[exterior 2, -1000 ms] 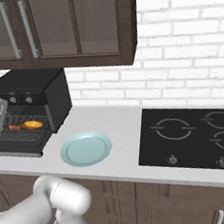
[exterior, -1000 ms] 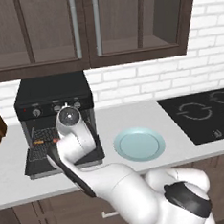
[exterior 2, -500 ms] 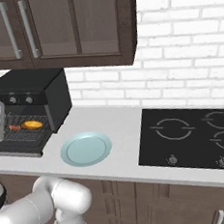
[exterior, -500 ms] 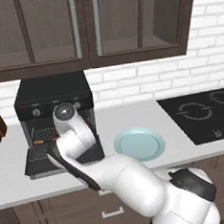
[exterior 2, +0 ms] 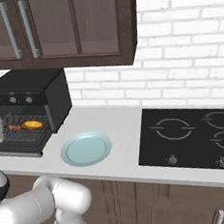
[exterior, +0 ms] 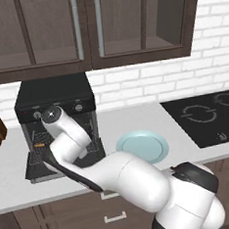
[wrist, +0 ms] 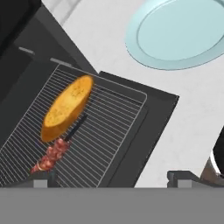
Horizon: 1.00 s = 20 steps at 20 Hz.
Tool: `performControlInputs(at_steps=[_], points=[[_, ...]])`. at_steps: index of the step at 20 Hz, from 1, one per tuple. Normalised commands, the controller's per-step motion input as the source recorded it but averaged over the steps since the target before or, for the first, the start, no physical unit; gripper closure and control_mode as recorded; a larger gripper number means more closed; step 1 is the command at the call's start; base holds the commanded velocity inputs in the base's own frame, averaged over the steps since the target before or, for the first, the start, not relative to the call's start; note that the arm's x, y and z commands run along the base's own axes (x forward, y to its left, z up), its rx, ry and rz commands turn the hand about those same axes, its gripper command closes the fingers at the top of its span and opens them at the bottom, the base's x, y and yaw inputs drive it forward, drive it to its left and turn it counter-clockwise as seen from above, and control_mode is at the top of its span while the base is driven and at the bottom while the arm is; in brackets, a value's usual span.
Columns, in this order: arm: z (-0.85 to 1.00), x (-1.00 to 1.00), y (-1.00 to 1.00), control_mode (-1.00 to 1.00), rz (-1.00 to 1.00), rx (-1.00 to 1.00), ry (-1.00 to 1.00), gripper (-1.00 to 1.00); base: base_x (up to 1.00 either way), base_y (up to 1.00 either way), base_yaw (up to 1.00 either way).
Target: Pick up the kebab skewer and baguette bread, and place them inside the toaster oven. Close the toaster oven door and start by setting the timer.
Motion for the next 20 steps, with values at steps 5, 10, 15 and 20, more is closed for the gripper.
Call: performControlInputs(at_steps=[5, 10, 15, 20], points=[[-0.09, -0.24, 0.00, -1.00, 0.16, -0.27, 0.01, -1.00, 0.00, 0.00, 0.00], [-0.09, -0.17, 0.00, -1.00, 0.23, -0.23, 0.01, -1.00, 0.00, 0.00, 0.00], [0.00, -0.01, -0.17, -1.00, 0.36, -0.07, 0.07, -1.00, 0.00, 0.00, 0.00], [-0.10, 0.00, -0.34, -1.00, 0.43, 0.00, 0.02, -1.00, 0.00, 0.00, 0.00]])
